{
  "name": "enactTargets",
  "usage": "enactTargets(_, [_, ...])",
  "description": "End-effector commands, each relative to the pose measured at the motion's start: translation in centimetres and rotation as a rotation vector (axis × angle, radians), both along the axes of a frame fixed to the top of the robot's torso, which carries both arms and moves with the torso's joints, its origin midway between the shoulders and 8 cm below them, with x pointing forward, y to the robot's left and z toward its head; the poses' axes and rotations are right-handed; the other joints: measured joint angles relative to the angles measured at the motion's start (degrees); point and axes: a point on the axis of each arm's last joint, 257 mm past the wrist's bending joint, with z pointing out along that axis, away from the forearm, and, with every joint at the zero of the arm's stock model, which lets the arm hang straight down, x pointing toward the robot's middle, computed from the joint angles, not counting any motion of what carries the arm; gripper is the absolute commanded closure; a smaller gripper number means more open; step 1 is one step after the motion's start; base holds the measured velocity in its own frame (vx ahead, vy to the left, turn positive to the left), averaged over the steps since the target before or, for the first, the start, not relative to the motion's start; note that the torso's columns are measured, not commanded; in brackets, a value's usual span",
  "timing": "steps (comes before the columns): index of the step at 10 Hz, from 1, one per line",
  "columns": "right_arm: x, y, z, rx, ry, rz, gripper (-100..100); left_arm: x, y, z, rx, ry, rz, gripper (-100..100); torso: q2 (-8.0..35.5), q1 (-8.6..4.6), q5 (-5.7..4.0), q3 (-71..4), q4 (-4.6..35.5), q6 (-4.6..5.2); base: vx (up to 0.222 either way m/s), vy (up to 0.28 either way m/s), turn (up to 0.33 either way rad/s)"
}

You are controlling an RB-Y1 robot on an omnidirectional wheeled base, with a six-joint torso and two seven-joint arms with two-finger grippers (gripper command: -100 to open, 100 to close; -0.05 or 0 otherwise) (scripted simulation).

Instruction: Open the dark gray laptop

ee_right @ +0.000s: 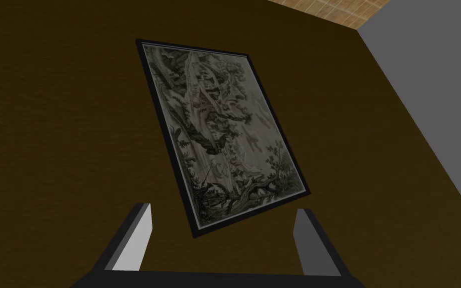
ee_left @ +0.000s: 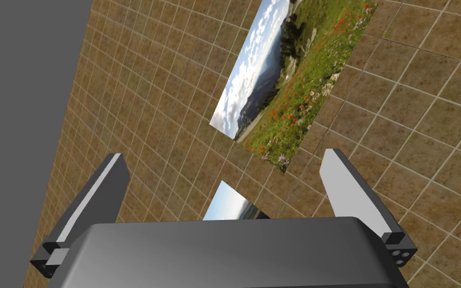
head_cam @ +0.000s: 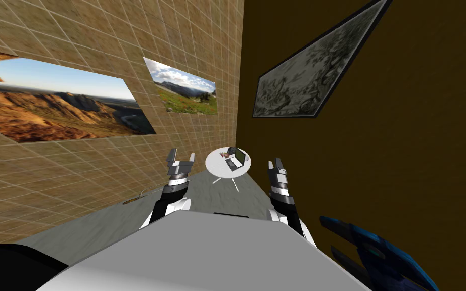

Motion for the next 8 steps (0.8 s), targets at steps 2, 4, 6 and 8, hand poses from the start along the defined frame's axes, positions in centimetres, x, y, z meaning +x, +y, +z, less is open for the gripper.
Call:
enactTargets(2, [0.0,0.0,0.0,0.0,0.0,0.0,0,0.0,0.0,0.0,0.0,0.0,0.0,0,6.0,0.0,0.0,-12.0,6.0,0.0,0.0,0.0,0.0])
enactTargets(4, [0.0,0.0,0.01,0.0,0.0,0.0,0,0.0,0.0,0.01,0.0,0.0,0.0,0,14.2,0.0,0.0,-28.5,14.2,0.0,0.0,0.0,0.0])
enactTargets(6, [0.0,0.0,0.01,0.0,0.0,0.0,0,-0.01,0.0,0.01,0.0,0.0,0.0,0,22.7,0.0,0.0,-45.4,22.7,0.0,0.0,0.0,0.0])
enactTargets(8, [-0.01,0.0,0.02,0.0,0.0,0.0,0,-0.01,0.0,0.01,0.0,0.0,0.0,0,31.2,0.0,0.0,-62.3,31.1,0.0,0.0,0.0,0.0])
